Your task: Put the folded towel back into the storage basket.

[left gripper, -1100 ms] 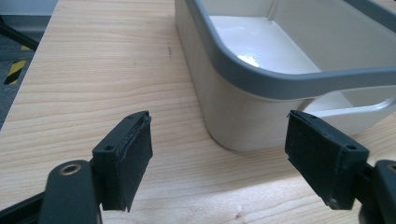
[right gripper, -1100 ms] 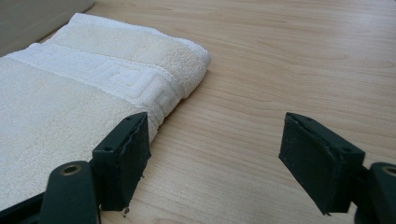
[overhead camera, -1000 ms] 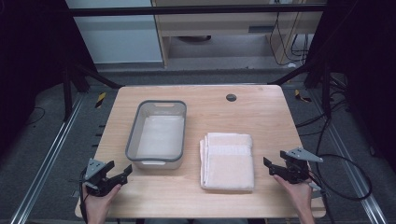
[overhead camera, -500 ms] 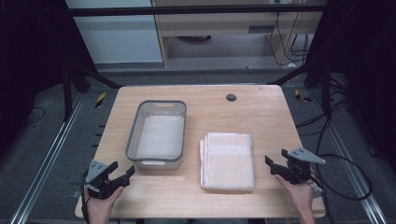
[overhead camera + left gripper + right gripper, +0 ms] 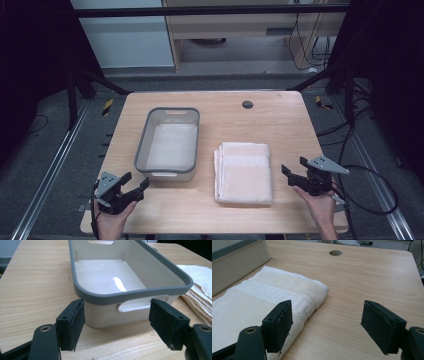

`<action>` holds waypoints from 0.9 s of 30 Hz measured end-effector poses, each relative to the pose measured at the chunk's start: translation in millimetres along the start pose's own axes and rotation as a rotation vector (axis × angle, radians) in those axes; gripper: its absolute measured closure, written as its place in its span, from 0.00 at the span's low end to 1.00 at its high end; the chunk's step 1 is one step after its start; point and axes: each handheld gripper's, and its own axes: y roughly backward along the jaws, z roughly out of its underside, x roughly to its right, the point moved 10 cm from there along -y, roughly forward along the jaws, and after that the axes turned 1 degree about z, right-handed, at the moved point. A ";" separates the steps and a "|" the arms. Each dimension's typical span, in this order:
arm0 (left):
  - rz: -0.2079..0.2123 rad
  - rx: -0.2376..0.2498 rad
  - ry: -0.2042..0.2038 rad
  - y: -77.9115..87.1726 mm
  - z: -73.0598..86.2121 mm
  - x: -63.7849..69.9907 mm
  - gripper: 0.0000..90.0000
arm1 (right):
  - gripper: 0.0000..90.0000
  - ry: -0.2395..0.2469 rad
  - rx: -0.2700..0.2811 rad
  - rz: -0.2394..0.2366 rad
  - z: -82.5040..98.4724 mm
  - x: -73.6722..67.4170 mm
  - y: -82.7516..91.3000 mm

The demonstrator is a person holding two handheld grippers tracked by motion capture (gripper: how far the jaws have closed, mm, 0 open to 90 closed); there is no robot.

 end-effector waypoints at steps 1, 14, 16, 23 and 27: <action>0.002 0.001 -0.002 0.2 -0.6 1.4 0.31 | 0.28 0.003 0.006 -0.004 -2.0 -1.3 0.5; 0.043 0.011 -0.027 0.0 -10.2 22.9 0.32 | 0.28 0.009 0.033 -0.028 -16.1 -9.0 2.4; 0.049 0.008 -0.031 -1.2 -12.0 26.8 0.32 | 0.27 0.007 0.035 -0.030 -17.9 -9.4 2.5; 0.053 0.026 -0.053 -1.1 -24.2 35.0 0.34 | 0.28 0.015 0.050 -0.038 -24.5 -10.7 5.8; 0.050 0.046 -0.057 0.4 -33.8 36.5 0.34 | 0.29 0.027 0.045 -0.031 -26.7 -9.2 6.6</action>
